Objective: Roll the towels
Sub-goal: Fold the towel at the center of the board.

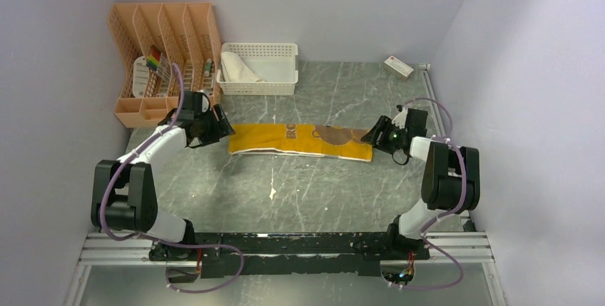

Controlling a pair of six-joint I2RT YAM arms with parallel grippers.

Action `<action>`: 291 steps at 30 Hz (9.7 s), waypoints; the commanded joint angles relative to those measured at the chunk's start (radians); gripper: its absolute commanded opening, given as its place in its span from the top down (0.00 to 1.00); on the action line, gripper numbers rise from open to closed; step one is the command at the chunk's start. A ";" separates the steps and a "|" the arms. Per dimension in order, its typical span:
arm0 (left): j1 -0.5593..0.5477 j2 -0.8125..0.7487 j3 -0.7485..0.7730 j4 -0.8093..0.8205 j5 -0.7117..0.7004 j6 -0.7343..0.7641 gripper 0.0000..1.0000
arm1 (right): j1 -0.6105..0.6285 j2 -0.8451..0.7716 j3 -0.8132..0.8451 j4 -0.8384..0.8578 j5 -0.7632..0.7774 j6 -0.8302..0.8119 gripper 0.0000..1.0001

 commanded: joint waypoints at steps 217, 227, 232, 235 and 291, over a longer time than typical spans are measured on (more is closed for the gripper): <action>-0.281 0.649 1.248 -0.635 -0.004 0.304 0.93 | 0.522 0.063 0.208 -0.046 -0.005 -0.037 0.91; -0.425 0.750 1.302 -0.646 -0.008 0.242 0.93 | 0.213 -0.410 0.279 -0.195 -0.036 -0.028 0.34; -0.444 0.735 1.187 -0.584 0.125 0.130 0.93 | 0.201 -0.517 0.180 -0.157 0.056 0.036 0.32; -0.465 0.735 1.152 -0.540 0.167 0.093 0.93 | 0.198 -0.546 0.135 -0.144 0.077 0.060 0.32; -0.136 0.454 0.661 -0.222 0.381 0.132 0.03 | 0.198 -0.490 0.026 -0.070 0.038 0.079 0.14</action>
